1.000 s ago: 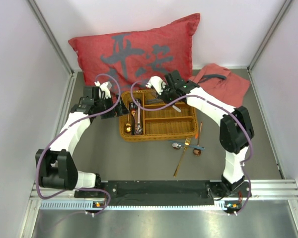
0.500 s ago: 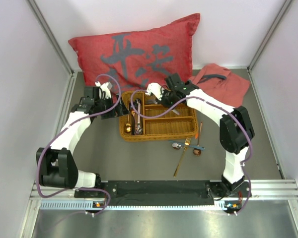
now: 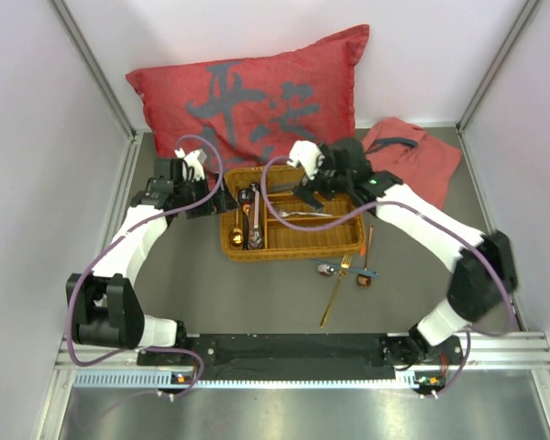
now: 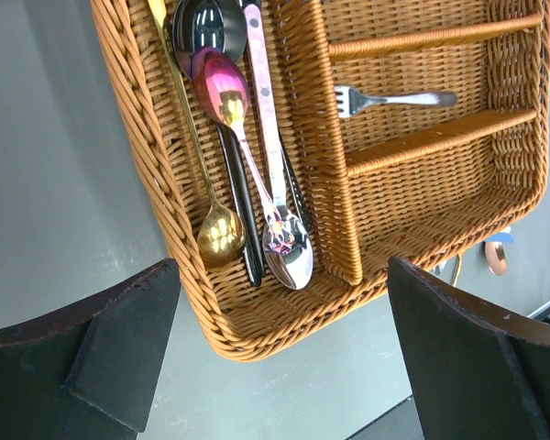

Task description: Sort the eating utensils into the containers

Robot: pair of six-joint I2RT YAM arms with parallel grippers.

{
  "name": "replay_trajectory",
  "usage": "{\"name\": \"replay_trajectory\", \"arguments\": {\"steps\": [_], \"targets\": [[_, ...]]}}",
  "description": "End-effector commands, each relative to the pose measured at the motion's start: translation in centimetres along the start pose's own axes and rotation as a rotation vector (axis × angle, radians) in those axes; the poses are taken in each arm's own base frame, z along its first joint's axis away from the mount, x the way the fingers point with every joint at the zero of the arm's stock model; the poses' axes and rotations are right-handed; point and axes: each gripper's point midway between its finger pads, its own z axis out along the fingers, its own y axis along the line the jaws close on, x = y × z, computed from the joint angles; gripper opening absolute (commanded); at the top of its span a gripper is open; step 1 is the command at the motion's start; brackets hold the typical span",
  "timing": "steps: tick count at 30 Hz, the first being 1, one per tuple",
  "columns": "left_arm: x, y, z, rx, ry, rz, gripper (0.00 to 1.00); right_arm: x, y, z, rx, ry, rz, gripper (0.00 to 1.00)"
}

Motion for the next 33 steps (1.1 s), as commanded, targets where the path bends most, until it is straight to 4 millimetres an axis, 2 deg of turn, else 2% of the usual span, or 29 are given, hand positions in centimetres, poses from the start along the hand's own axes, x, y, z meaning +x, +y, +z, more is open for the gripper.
{"name": "replay_trajectory", "arguments": {"steps": [1,4,6,8,10,12,14,16,17,18,20,21,23,25,27,31,33], "targets": [[-2.1,-1.2,-1.0,0.03,-0.06,0.029,0.98,-7.5,-3.8,-7.8,0.249,-0.338,0.058,0.99],[-2.1,-1.3,-0.9,0.038,-0.06,0.027,0.98,-7.8,-5.0,-10.9,0.349,-0.378,0.185,0.99],[-2.1,-1.5,-0.9,0.047,-0.062,0.025,0.98,-6.5,-6.0,-12.2,0.435,-0.336,0.359,0.99],[-2.1,-1.6,-0.8,0.055,-0.062,0.02,0.98,-4.9,-6.6,-12.9,0.5,-0.273,0.531,0.99],[-2.1,-1.8,-0.9,0.065,-0.063,0.017,0.98,-3.1,-6.1,-13.2,0.505,-0.156,0.561,0.99],[-1.9,-2.0,-0.8,0.082,-0.058,0.01,0.98,-0.9,-6.0,-12.5,0.549,-0.059,0.642,0.99],[-1.6,-2.0,-0.7,0.087,-0.054,0.006,0.98,1.9,-5.3,-11.9,0.562,0.043,0.703,0.99],[-1.6,-2.2,-0.8,0.095,-0.053,0.007,0.98,4.0,-4.5,-11.6,0.557,0.102,0.758,0.99],[-1.4,-2.2,-0.8,0.096,-0.051,0.007,0.98,4.4,-4.1,-11.6,0.538,0.101,0.804,0.99],[-1.4,-2.2,-0.9,0.096,-0.051,0.008,0.98,5.8,-3.9,-11.6,0.546,0.131,0.839,0.98],[-1.3,-2.2,-1.0,0.097,-0.054,0.014,0.98,7.3,-3.1,-11.9,0.534,0.161,0.92,0.96],[-1.3,-2.2,-1.0,0.099,-0.053,0.016,0.98,8.8,-3.1,-12.4,0.555,0.184,0.961,0.92],[-1.2,-2.4,-1.1,0.106,-0.053,0.014,0.98,10.2,-2.1,-12.7,0.538,0.215,1.027,0.85],[-1.1,-2.6,-1.2,0.118,-0.05,0.004,0.98,12.0,-1.4,-13.3,0.552,0.248,1.078,0.85],[-0.9,-3.1,-1.3,0.149,-0.043,-0.001,0.98,13.1,0.0,-13.4,0.529,0.287,1.095,0.85],[0.1,-4.8,-1.6,0.23,-0.028,-0.002,0.98,13.3,2.3,-13.4,0.455,0.272,1.151,0.84],[0.9,-6.3,-1.8,0.274,-0.017,0.013,0.98,13.6,3.2,-13.3,0.43,0.268,1.167,0.84]]}}
